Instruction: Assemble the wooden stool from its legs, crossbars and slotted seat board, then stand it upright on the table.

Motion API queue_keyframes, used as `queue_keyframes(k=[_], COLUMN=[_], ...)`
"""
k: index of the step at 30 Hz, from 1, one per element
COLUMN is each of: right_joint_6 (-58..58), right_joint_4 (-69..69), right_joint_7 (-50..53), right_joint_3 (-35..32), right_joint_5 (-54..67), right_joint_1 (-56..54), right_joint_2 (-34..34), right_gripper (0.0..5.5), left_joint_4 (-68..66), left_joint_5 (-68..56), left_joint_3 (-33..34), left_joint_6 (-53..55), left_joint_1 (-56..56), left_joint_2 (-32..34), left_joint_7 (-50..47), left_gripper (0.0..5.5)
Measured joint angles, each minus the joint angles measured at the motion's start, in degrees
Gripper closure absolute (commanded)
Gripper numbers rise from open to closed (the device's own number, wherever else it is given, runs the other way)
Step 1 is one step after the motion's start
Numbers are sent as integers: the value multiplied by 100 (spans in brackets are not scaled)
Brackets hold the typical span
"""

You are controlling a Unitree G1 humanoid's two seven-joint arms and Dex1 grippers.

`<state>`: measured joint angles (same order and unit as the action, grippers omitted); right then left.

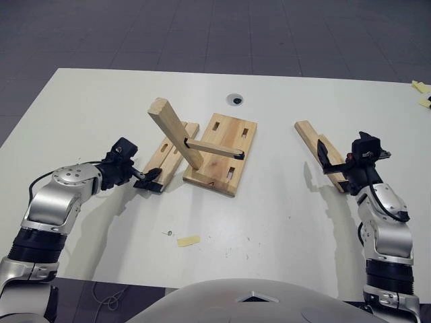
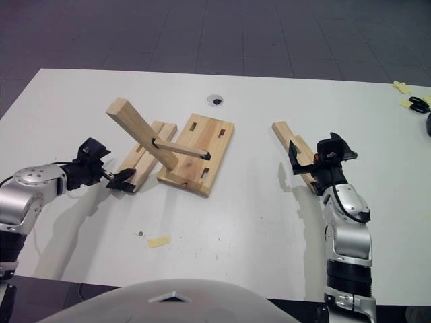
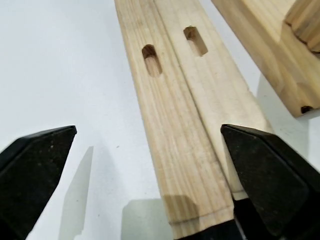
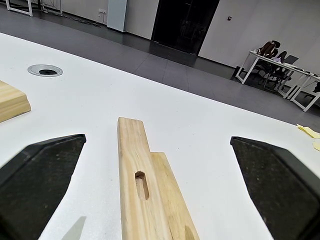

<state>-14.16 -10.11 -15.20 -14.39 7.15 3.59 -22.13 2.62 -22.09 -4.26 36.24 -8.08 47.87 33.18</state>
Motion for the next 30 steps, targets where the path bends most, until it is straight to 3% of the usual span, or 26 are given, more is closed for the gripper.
queue_keyframes(k=[19, 29, 30], right_joint_6=[73, 74, 74], right_joint_4=[-52, -106, -112], right_joint_7=[46, 98, 110], right_joint_3=[233, 275, 278], right_joint_5=[-149, -157, -160], right_joint_1=[119, 164, 166], right_joint_2=[115, 127, 127], right_gripper=[10, 10, 10], left_joint_4=[-165, -191, -286], left_joint_5=[408, 900, 954], left_joint_3=[203, -161, -179], left_joint_6=[33, -432, -520], left_joint_1=[-518, -217, -259], left_joint_2=[-25, 34, 37], left_joint_7=[814, 1114, 1143], left_gripper=[12, 12, 31])
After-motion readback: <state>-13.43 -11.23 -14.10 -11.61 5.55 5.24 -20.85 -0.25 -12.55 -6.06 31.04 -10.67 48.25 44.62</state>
